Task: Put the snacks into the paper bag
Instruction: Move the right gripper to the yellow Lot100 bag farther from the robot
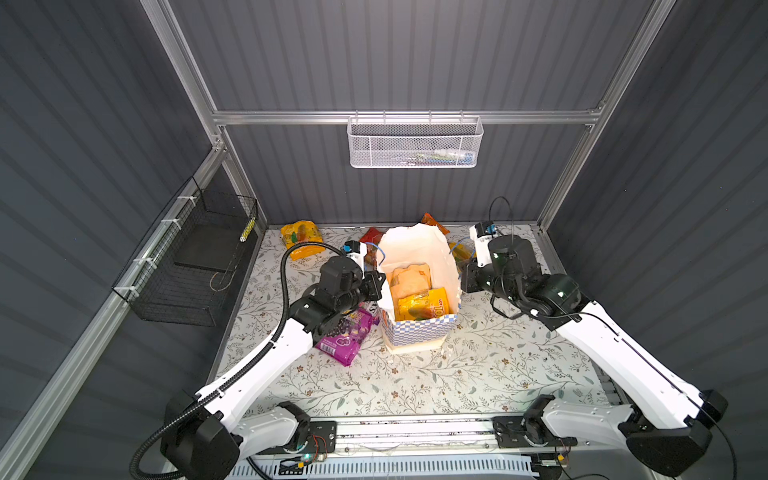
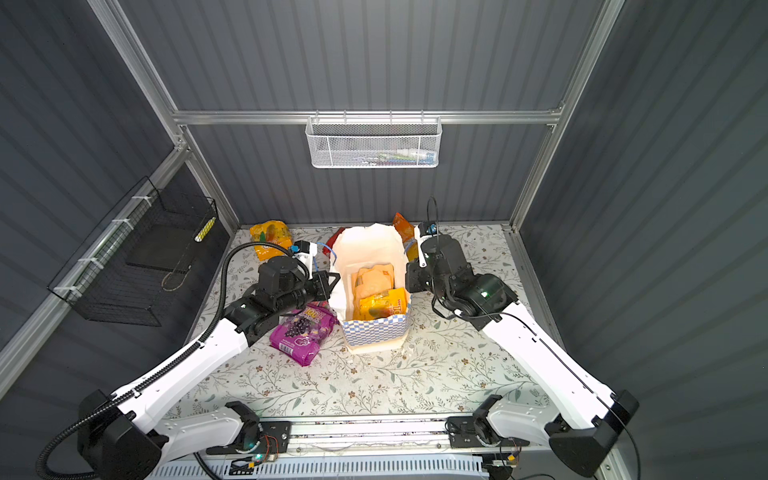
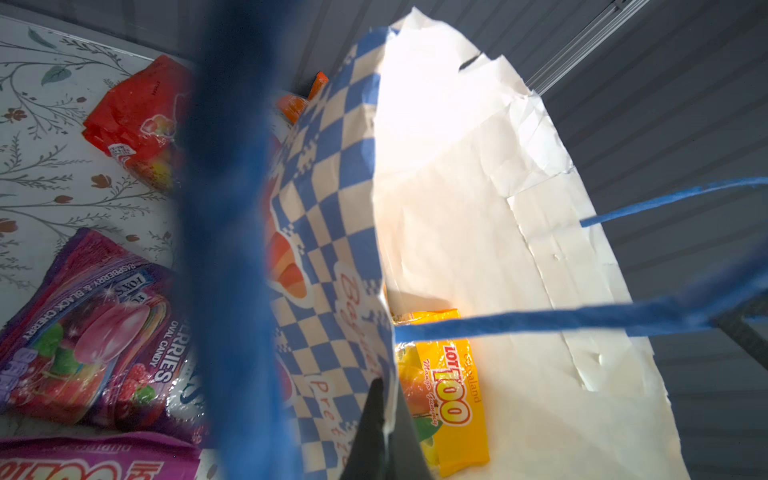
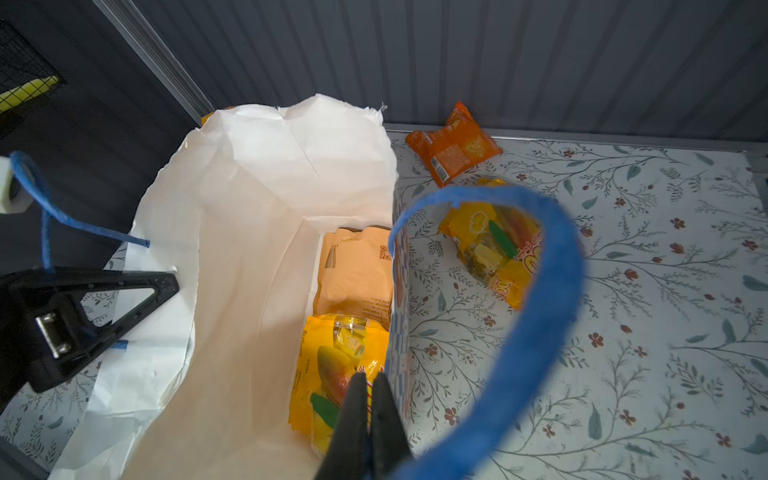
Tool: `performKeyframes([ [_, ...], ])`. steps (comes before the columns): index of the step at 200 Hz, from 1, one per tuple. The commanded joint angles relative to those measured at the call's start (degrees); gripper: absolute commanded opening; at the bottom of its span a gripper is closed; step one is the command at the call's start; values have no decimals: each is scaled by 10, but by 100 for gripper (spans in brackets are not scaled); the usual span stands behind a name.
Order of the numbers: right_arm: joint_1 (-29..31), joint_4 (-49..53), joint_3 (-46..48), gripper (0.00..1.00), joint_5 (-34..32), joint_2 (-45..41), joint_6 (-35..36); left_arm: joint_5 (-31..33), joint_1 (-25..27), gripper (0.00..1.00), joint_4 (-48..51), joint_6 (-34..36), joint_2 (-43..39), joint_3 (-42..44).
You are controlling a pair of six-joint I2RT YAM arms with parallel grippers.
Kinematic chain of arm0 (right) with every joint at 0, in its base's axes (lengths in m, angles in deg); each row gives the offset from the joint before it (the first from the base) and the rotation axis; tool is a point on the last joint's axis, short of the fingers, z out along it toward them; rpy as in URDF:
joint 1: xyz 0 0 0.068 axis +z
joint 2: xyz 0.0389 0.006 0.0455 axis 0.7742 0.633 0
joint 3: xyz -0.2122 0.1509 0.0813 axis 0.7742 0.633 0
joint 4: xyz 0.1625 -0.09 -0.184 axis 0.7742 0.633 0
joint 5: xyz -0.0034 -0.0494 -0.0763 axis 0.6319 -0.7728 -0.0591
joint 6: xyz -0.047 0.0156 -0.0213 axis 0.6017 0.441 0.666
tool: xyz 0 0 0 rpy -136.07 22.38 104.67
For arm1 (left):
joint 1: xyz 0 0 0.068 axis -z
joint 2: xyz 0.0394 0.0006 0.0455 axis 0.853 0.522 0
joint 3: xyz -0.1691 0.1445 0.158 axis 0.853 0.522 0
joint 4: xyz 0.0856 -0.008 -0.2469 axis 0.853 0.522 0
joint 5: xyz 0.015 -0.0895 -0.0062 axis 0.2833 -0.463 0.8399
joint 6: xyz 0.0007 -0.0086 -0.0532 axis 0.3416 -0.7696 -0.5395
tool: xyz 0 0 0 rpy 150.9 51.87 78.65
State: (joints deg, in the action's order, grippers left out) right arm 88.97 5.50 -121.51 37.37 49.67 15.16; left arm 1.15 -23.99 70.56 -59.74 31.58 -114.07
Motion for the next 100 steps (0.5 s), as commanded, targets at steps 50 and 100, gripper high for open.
performKeyframes([
  [50,-4,-37,43,0,26,-72,-2,26,3,0,168,-35,35,-129],
  [100,-4,-60,76,0,47,-97,-14,14,3,0,257,-48,65,-175],
])
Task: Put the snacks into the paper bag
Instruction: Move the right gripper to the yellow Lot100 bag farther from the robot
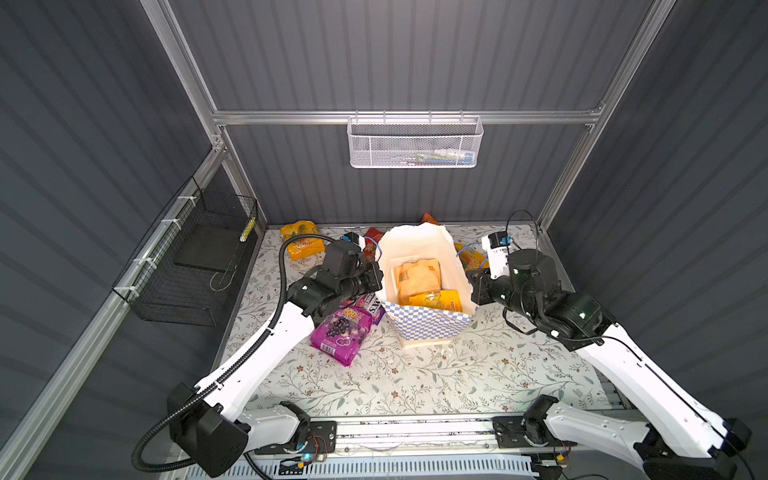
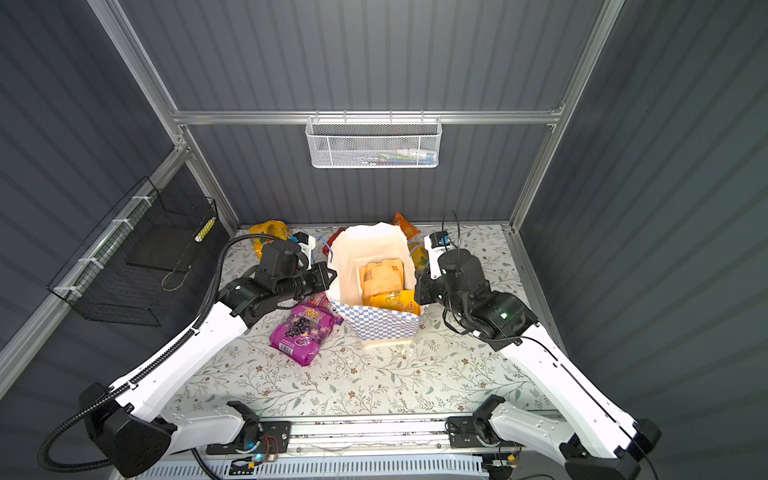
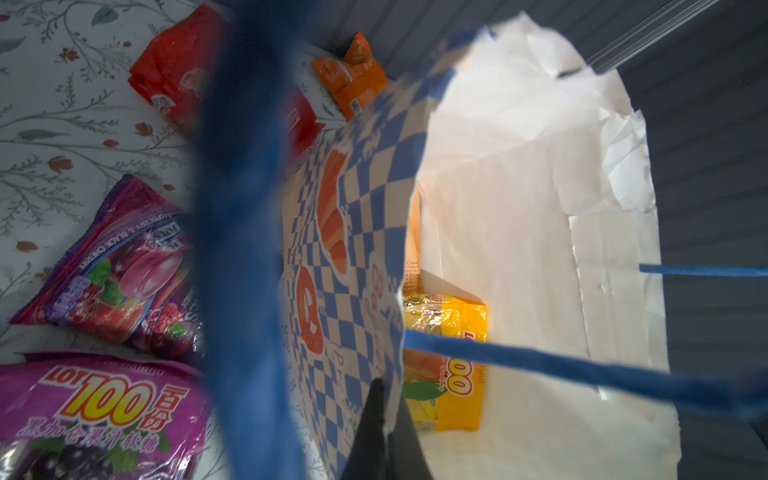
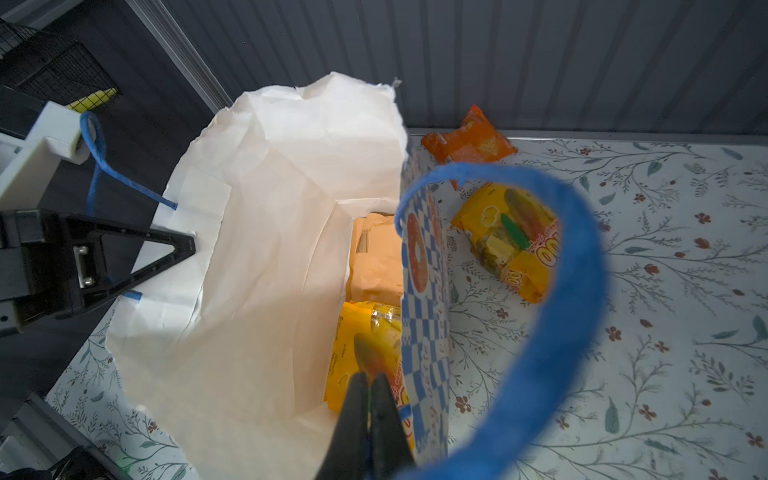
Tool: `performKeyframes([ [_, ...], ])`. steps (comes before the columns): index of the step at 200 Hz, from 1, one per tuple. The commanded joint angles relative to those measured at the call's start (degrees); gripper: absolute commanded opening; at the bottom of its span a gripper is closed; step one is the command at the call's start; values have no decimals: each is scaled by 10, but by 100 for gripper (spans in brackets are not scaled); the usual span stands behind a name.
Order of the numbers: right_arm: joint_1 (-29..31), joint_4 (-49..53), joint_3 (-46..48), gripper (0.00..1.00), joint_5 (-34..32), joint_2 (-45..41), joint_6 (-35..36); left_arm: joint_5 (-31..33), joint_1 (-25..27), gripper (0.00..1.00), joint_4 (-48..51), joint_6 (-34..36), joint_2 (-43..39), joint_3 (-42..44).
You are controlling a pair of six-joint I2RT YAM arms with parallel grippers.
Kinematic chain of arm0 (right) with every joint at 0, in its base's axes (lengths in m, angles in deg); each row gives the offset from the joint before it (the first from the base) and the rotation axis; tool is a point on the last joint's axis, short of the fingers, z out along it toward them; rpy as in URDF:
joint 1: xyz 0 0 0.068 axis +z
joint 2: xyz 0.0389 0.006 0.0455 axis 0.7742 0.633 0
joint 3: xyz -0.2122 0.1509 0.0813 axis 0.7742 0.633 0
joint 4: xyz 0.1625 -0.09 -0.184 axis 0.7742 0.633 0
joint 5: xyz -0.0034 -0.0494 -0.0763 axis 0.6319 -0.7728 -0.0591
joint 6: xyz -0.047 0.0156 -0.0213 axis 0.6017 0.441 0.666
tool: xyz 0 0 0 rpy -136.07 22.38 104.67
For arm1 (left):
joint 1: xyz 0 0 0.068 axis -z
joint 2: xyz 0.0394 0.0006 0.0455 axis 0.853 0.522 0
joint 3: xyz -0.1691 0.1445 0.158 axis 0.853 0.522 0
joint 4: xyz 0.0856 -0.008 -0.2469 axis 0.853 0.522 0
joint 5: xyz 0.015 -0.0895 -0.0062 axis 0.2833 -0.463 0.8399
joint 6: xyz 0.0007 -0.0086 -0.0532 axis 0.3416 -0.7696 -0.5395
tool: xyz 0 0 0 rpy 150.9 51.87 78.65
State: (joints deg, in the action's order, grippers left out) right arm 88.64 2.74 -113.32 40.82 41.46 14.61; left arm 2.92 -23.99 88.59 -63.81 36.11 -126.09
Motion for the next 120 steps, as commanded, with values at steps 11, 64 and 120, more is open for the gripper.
performKeyframes([
  [11,-1,-26,-13,0,19,-16,-11,-15,3,0,97,-6,25,-72],
  [64,0,-9,2,0,45,-41,-25,-81,3,0,122,18,45,-113],
  [120,0,2,2,65,35,-73,-22,-55,2,0,83,67,14,-50],
])
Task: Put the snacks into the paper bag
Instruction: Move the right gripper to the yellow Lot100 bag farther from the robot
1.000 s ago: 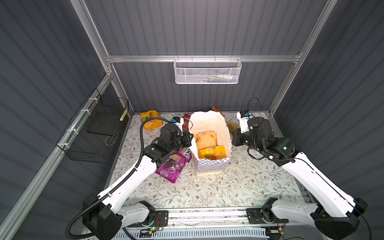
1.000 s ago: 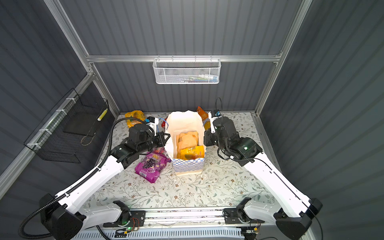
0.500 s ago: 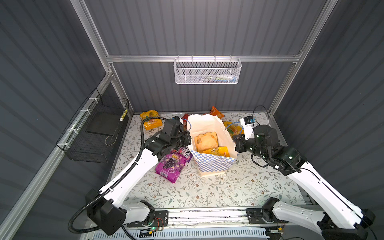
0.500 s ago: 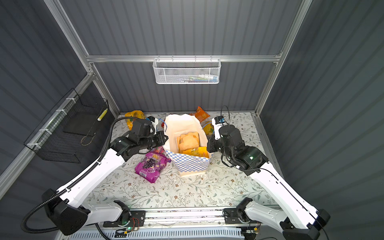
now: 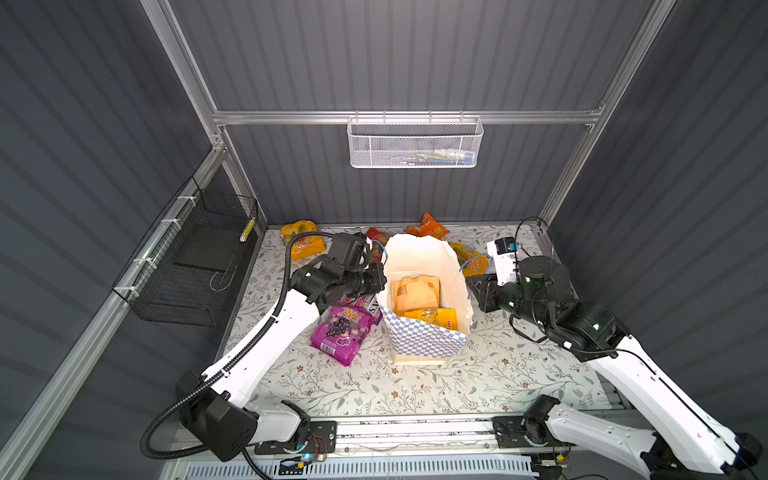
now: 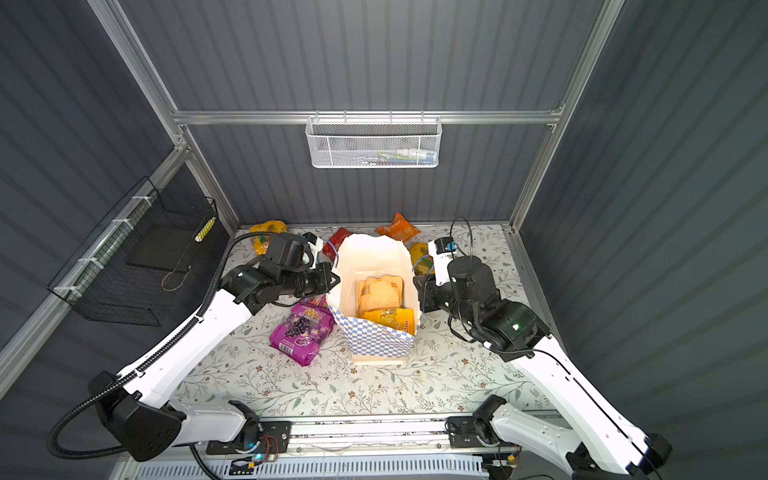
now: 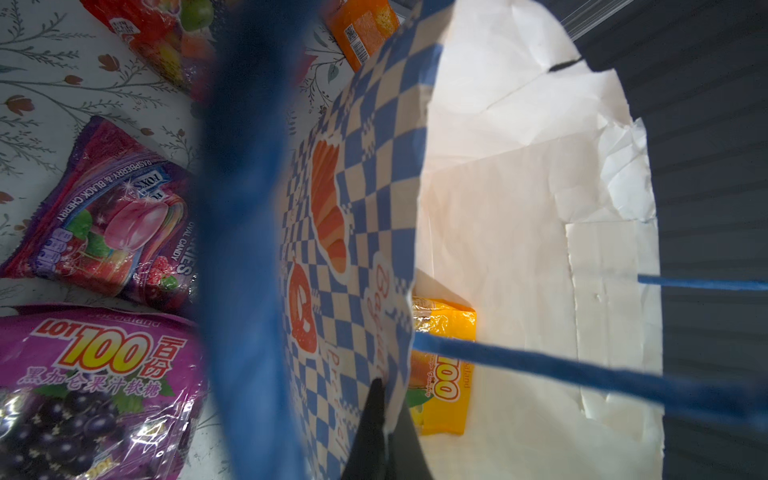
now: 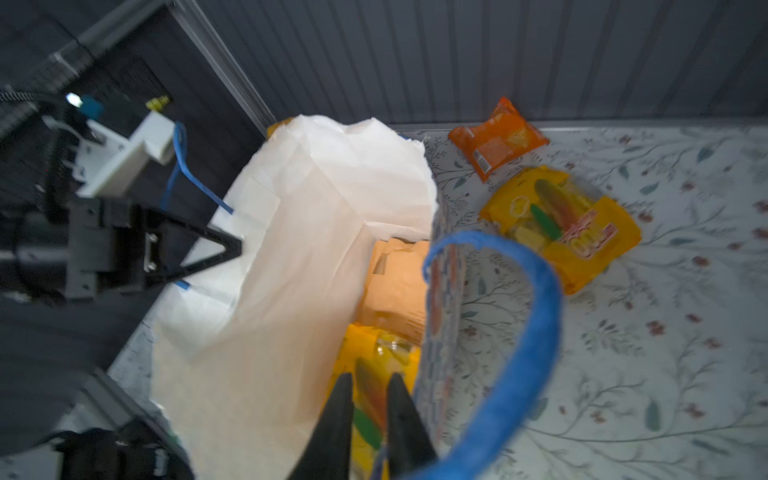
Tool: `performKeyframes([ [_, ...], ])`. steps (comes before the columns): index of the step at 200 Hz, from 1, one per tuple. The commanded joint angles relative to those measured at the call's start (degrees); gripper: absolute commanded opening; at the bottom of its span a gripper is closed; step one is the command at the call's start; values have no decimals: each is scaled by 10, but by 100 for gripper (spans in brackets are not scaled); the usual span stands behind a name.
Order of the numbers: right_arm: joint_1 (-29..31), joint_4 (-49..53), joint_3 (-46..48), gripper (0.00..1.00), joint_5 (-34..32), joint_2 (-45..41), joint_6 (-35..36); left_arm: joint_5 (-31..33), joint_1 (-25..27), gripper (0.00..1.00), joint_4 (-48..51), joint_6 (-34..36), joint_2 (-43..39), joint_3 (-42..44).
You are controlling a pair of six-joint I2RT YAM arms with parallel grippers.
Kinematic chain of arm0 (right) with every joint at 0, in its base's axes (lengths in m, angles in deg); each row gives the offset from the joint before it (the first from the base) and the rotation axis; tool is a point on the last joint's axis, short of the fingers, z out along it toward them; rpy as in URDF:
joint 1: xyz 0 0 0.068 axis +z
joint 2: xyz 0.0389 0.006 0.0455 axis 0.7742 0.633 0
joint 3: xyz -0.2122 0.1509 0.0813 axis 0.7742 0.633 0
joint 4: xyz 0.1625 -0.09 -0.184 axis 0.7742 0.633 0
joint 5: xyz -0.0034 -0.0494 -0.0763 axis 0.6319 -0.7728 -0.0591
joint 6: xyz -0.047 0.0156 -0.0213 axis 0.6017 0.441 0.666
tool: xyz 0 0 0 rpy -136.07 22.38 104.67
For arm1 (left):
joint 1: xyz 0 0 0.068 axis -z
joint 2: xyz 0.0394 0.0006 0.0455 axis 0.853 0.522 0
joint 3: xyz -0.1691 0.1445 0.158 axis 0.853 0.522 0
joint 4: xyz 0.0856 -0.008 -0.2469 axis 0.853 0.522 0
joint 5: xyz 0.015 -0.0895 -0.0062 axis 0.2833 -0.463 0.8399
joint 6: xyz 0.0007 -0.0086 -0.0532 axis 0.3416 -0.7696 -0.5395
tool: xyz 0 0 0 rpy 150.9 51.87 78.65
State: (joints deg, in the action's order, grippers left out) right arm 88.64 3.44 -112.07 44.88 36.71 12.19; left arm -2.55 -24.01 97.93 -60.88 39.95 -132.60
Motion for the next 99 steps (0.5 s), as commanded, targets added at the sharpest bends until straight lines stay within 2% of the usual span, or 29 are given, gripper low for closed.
performKeyframes([
  [1,0,-4,-11,67,-7,-27,3,0,2,0,-11,39,-25,16],
  [12,0,2,-19,82,-22,-41,8,-5,1,0,-25,46,-34,30],
  [35,-5,1,-24,99,-93,-79,15,-16,1,0,-39,55,-52,41],
  [51,-16,-18,-11,99,-188,-111,1,6,1,0,-35,65,-66,41],
  [61,-38,-43,11,99,-215,-134,-9,20,1,0,-35,71,-75,41],
  [99,-181,-77,58,99,-153,-165,-75,31,1,0,-39,83,-83,43],
])
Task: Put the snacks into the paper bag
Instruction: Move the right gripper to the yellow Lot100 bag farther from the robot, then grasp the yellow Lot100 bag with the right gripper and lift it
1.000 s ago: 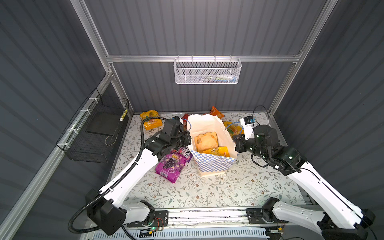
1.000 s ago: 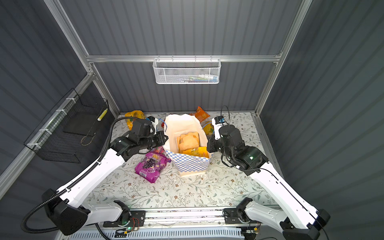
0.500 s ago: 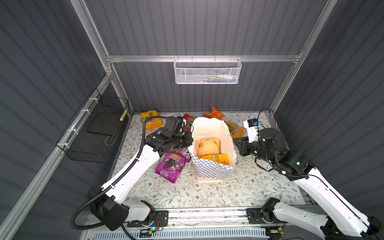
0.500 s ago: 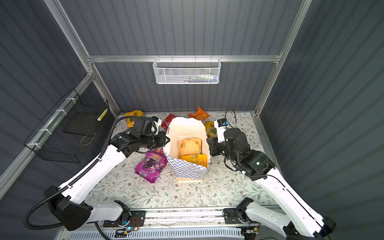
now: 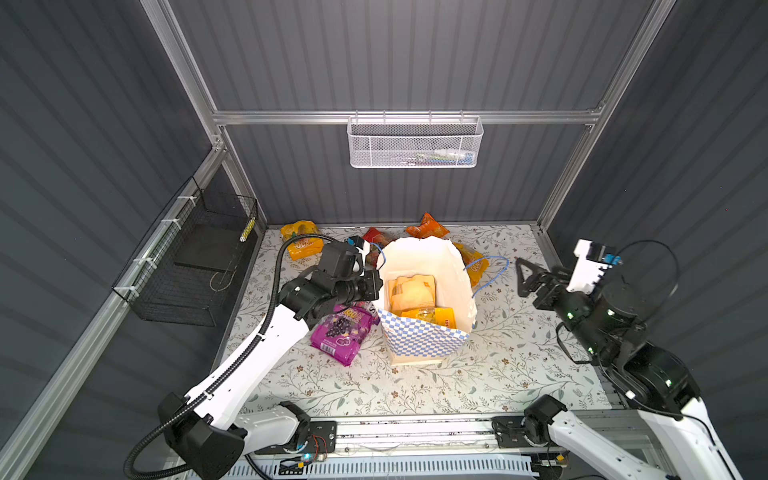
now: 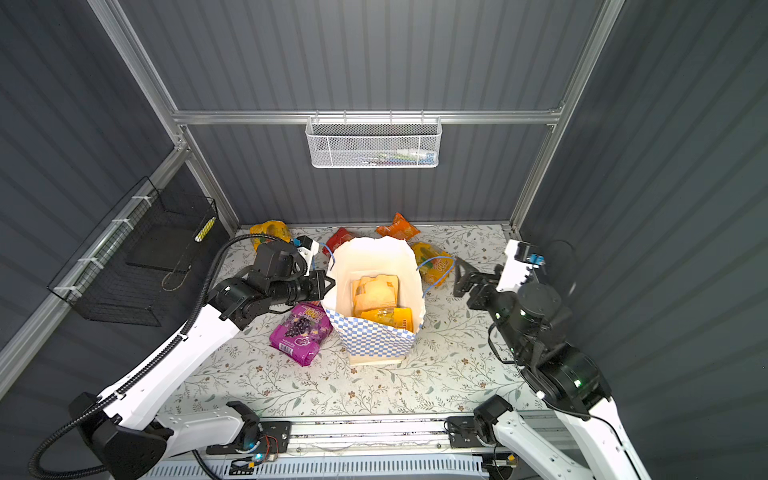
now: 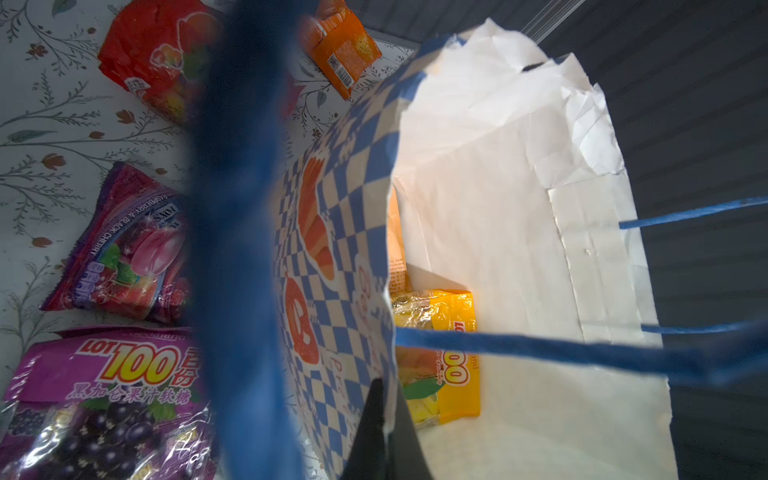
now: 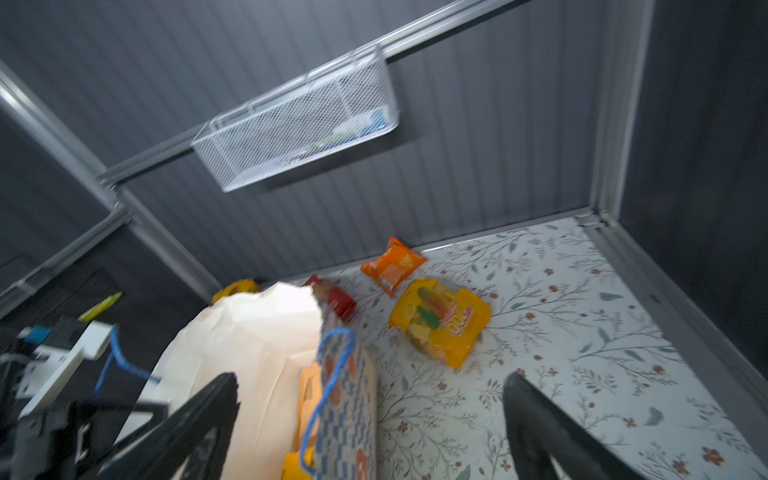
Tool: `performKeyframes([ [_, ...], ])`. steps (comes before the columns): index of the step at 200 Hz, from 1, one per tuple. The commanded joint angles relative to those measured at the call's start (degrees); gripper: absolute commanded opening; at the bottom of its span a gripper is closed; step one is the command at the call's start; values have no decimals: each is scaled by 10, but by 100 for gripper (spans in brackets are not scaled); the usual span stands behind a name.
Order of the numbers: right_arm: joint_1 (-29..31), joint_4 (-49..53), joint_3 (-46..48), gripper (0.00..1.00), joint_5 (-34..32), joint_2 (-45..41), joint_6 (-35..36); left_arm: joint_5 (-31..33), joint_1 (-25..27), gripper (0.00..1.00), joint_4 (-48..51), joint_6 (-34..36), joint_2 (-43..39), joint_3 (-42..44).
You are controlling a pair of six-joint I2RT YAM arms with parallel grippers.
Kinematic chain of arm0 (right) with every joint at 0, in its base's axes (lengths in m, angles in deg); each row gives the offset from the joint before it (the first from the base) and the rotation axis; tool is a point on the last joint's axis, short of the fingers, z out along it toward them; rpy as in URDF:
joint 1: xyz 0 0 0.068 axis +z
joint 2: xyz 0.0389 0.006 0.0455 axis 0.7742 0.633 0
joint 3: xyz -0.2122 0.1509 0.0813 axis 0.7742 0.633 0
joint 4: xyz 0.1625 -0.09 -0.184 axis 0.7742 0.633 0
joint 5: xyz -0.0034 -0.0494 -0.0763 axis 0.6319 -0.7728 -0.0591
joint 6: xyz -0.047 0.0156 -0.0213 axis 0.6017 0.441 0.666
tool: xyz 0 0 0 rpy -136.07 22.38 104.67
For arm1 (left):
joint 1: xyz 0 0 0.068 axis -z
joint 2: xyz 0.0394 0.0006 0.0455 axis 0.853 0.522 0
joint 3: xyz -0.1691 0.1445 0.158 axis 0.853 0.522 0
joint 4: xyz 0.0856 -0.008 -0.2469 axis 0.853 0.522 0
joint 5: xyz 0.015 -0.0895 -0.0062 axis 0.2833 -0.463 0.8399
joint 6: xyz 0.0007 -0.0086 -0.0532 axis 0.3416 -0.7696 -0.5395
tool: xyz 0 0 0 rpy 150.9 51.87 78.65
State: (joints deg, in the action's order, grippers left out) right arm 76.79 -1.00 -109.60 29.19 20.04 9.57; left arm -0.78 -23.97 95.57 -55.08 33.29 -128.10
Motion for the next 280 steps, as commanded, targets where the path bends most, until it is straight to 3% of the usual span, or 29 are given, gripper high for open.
performKeyframes([
  [1,-65,-34,34,99,6,2,-50,13,1,0,-16,25,-17,-2],
  [19,-119,-46,59,99,47,14,-78,3,1,0,-19,26,-17,-1],
  [50,-218,-92,115,99,191,69,-132,4,1,0,-24,31,-24,0],
  [87,-284,-263,229,99,342,195,-216,2,1,0,-25,33,-25,2],
  [123,-286,-367,268,99,377,345,-240,6,1,0,-29,42,-31,4],
  [170,-286,-504,257,95,469,515,-292,6,0,0,-32,48,-38,4],
  [249,-289,-654,228,86,500,666,-364,-21,-9,0,-39,43,-48,7],
  [280,-293,-745,224,78,523,727,-431,-27,-15,0,-42,40,-51,8],
])
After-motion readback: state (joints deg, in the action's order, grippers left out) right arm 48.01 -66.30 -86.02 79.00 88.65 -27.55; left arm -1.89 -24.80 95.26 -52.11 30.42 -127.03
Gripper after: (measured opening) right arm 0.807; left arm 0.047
